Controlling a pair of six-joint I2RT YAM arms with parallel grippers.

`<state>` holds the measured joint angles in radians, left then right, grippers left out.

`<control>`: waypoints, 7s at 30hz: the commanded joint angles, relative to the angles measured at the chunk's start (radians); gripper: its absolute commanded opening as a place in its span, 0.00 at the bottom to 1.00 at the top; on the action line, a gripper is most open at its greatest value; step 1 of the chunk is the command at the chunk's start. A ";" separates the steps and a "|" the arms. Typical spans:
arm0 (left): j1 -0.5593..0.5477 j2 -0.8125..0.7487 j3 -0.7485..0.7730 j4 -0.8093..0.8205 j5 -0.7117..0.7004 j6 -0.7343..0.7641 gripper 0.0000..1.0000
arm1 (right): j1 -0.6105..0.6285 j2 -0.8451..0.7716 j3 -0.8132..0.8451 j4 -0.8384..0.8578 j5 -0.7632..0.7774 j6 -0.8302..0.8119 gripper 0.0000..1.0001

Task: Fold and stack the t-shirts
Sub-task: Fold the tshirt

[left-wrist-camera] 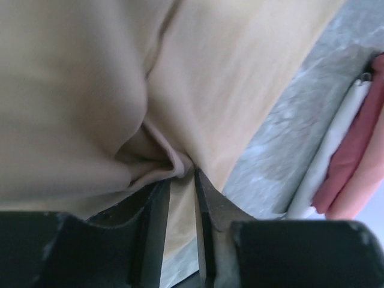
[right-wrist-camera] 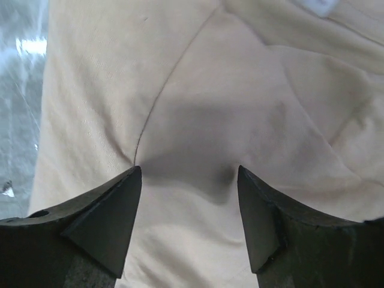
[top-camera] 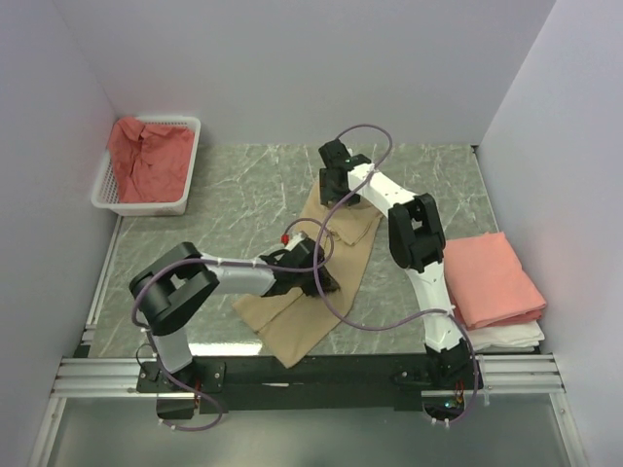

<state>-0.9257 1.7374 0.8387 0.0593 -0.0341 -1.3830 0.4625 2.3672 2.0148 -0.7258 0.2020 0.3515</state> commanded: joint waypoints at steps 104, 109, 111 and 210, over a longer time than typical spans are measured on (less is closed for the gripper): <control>0.573 0.950 1.421 -0.251 0.436 0.737 0.56 | -0.357 -0.197 -0.340 0.269 -0.282 0.219 0.72; 0.573 0.979 1.445 -0.224 0.434 0.694 0.50 | -0.357 -0.143 -0.275 0.246 -0.300 0.218 0.68; 0.573 0.996 1.456 -0.208 0.448 0.667 0.47 | -0.358 -0.125 -0.249 0.233 -0.306 0.218 0.67; 0.143 -0.532 -0.415 -0.098 -0.105 0.184 0.06 | 0.064 -1.465 -1.656 0.422 -0.378 0.371 0.58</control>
<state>-0.7467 1.1889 0.4503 -0.1089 -0.1661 -1.1728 0.5194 0.9051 0.3412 -0.3241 -0.1764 0.7391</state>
